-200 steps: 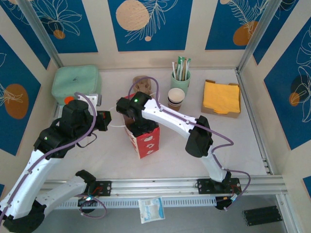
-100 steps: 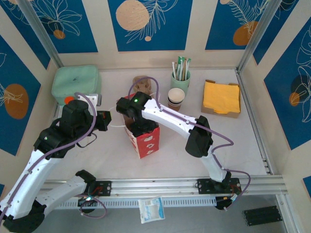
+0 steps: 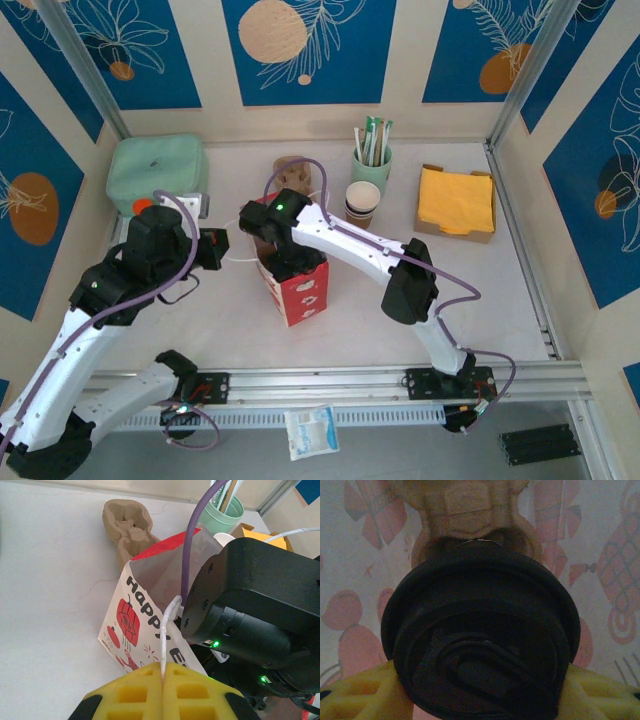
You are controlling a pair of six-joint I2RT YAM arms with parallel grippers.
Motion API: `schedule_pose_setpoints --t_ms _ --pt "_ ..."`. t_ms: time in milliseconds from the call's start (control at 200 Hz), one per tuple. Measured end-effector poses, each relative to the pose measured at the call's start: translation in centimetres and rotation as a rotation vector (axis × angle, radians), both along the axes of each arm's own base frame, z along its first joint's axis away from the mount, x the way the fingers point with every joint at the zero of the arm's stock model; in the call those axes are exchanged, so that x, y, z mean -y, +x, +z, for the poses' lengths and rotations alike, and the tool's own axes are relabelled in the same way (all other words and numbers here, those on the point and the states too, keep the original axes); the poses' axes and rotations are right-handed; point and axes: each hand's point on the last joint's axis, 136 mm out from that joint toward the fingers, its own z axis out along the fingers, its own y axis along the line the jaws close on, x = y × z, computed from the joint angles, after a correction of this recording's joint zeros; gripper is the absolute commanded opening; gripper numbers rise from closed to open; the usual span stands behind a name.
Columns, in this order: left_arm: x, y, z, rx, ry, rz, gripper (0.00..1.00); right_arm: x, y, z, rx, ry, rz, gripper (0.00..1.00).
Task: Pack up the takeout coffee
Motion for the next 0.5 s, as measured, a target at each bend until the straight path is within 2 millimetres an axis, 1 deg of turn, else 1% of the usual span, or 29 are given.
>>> schedule_pose_setpoints --t_ms 500 --pt "0.0 0.0 -0.01 0.0 0.0 0.0 0.0 0.12 0.12 -0.79 -0.008 -0.006 -0.006 0.59"
